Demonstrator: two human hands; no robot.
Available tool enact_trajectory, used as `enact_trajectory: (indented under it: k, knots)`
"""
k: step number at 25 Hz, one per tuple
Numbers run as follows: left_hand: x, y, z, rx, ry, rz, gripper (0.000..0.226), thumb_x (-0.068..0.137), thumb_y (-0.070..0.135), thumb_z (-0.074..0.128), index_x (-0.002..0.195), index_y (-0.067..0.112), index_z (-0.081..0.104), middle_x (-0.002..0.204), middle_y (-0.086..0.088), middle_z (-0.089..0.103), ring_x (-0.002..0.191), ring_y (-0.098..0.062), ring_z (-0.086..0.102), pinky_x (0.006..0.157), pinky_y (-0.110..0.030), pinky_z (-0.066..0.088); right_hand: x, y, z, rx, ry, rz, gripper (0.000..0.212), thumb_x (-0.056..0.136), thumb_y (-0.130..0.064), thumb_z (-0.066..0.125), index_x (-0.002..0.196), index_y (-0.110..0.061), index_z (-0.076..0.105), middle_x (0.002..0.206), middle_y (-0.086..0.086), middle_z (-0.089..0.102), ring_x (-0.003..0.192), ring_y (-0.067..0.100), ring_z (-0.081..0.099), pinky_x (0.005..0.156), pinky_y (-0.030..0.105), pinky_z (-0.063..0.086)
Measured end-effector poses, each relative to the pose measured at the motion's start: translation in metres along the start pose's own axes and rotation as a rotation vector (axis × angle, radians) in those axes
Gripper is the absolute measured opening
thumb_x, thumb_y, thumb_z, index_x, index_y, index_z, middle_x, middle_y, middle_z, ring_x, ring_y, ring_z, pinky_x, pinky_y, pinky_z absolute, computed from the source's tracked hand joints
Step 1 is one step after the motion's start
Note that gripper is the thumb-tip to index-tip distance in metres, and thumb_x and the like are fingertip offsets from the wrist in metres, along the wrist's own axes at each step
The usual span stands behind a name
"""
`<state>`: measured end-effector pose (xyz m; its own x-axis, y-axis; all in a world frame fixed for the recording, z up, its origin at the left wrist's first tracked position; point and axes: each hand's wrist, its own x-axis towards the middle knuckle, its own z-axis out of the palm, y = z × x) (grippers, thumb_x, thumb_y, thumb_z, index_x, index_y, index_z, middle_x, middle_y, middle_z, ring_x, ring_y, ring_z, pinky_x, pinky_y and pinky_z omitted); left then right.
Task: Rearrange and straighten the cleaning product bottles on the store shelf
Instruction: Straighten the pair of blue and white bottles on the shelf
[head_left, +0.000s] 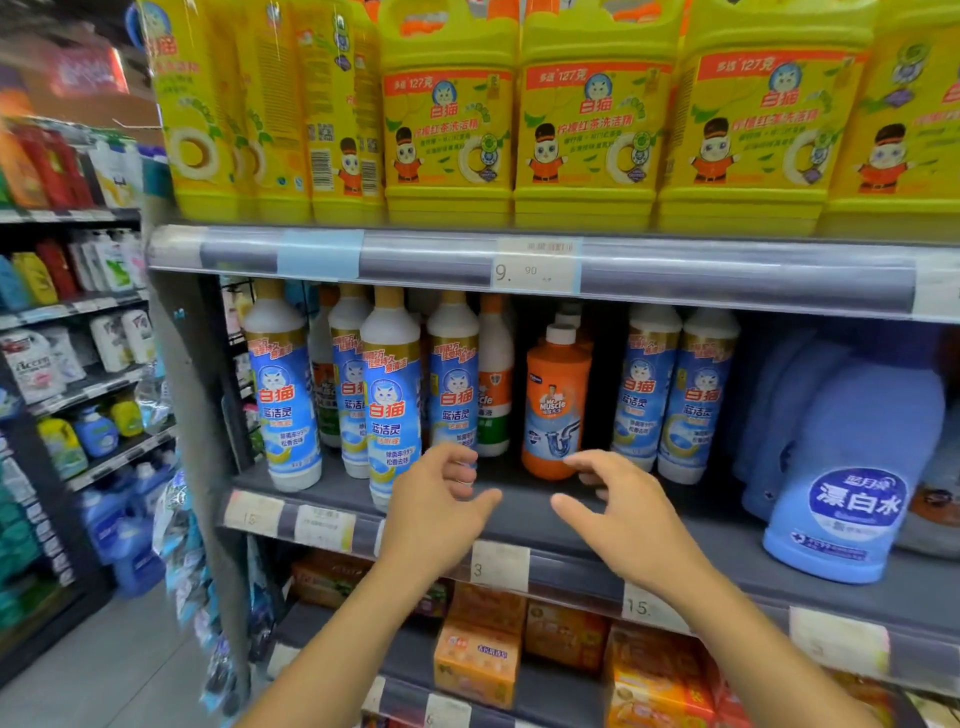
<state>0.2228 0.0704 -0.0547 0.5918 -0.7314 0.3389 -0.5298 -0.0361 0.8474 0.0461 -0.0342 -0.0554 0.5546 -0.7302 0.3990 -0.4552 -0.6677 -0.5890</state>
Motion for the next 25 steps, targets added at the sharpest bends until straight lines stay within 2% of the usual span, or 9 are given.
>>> enact_trajectory:
  k: [3, 4, 6, 8, 12, 16, 20, 23, 25]
  knots:
    - [-0.002, -0.007, -0.029, 0.046, 0.225, 0.056, 0.03, 0.075, 0.024, 0.078, 0.093, 0.03, 0.056, 0.078, 0.008, 0.061, 0.07, -0.006, 0.06, 0.058, -0.013, 0.047, 0.024, -0.034, 0.025, 0.135, 0.054, 0.013, 0.041, 0.081, -0.035, 0.07, 0.12, -0.028, 0.057, 0.118, -0.009, 0.059, 0.106, 0.007, 0.057, 0.09, 0.025, 0.048]
    - [0.0, -0.011, -0.036, 0.111, 0.291, 0.067, 0.03, 0.075, 0.027, 0.077, 0.095, 0.029, 0.054, 0.078, 0.008, 0.059, 0.071, -0.008, 0.06, 0.06, -0.02, 0.048, 0.033, -0.042, 0.032, 0.145, 0.075, 0.027, 0.042, 0.081, -0.032, 0.07, 0.12, -0.026, 0.057, 0.117, -0.007, 0.06, 0.106, 0.009, 0.057, 0.087, 0.025, 0.047]
    - [0.007, -0.02, -0.047, 0.289, 0.383, 0.074, 0.036, 0.076, 0.033, 0.075, 0.102, 0.027, 0.051, 0.087, 0.006, 0.057, 0.081, -0.017, 0.06, 0.063, -0.035, 0.051, 0.051, -0.057, 0.046, 0.098, 0.102, 0.049, 0.046, 0.079, -0.033, 0.071, 0.121, -0.022, 0.054, 0.115, -0.002, 0.061, 0.104, 0.015, 0.06, 0.085, 0.03, 0.051]
    - [0.017, -0.028, -0.052, 0.432, 0.427, 0.074, 0.051, 0.072, 0.038, 0.076, 0.11, 0.023, 0.046, 0.1, 0.001, 0.055, 0.092, -0.021, 0.057, 0.068, -0.038, 0.05, 0.069, -0.069, 0.061, 0.055, 0.104, 0.068, 0.054, 0.075, -0.036, 0.073, 0.121, -0.019, 0.051, 0.114, 0.005, 0.062, 0.102, 0.024, 0.062, 0.084, 0.041, 0.055]
    - [0.031, -0.038, -0.042, 0.529, 0.352, 0.019, 0.076, 0.065, 0.042, 0.082, 0.119, 0.015, 0.035, 0.109, -0.009, 0.051, 0.1, -0.03, 0.056, 0.071, -0.041, 0.05, 0.098, -0.08, 0.095, 0.045, 0.131, 0.109, 0.074, 0.069, -0.034, 0.078, 0.128, -0.01, 0.041, 0.121, 0.015, 0.055, 0.111, 0.033, 0.058, 0.088, 0.042, 0.052]
    - [0.042, -0.048, -0.031, 0.479, 0.272, -0.022, 0.084, 0.068, 0.043, 0.08, 0.124, 0.017, 0.022, 0.113, -0.012, 0.05, 0.103, -0.032, 0.056, 0.074, -0.044, 0.053, 0.112, -0.077, 0.12, 0.107, 0.18, 0.157, 0.071, 0.069, -0.031, 0.08, 0.122, -0.003, 0.04, 0.112, 0.016, 0.062, 0.102, 0.031, 0.063, 0.072, 0.027, 0.048]
    - [0.049, -0.05, -0.025, 0.373, 0.29, -0.011, 0.076, 0.071, 0.045, 0.076, 0.12, 0.015, 0.027, 0.107, -0.011, 0.055, 0.096, -0.032, 0.059, 0.067, -0.041, 0.051, 0.115, -0.073, 0.125, 0.132, 0.229, 0.175, 0.063, 0.067, -0.03, 0.081, 0.114, -0.005, 0.046, 0.105, 0.013, 0.066, 0.095, 0.029, 0.066, 0.065, 0.023, 0.044]
    - [0.052, -0.049, -0.026, 0.344, 0.291, -0.023, 0.068, 0.072, 0.046, 0.074, 0.113, 0.015, 0.03, 0.101, -0.01, 0.058, 0.089, -0.031, 0.061, 0.063, -0.036, 0.045, 0.114, -0.075, 0.118, 0.14, 0.202, 0.162, 0.061, 0.069, -0.031, 0.081, 0.113, -0.005, 0.048, 0.104, 0.012, 0.067, 0.094, 0.026, 0.066, 0.065, 0.023, 0.046]
    - [0.054, -0.049, -0.028, 0.335, 0.281, -0.025, 0.064, 0.071, 0.046, 0.074, 0.109, 0.016, 0.032, 0.096, -0.007, 0.059, 0.084, -0.029, 0.06, 0.061, -0.034, 0.042, 0.108, -0.075, 0.112, 0.142, 0.193, 0.166, 0.063, 0.068, -0.034, 0.08, 0.114, -0.004, 0.049, 0.106, 0.013, 0.066, 0.096, 0.027, 0.065, 0.07, 0.029, 0.052]
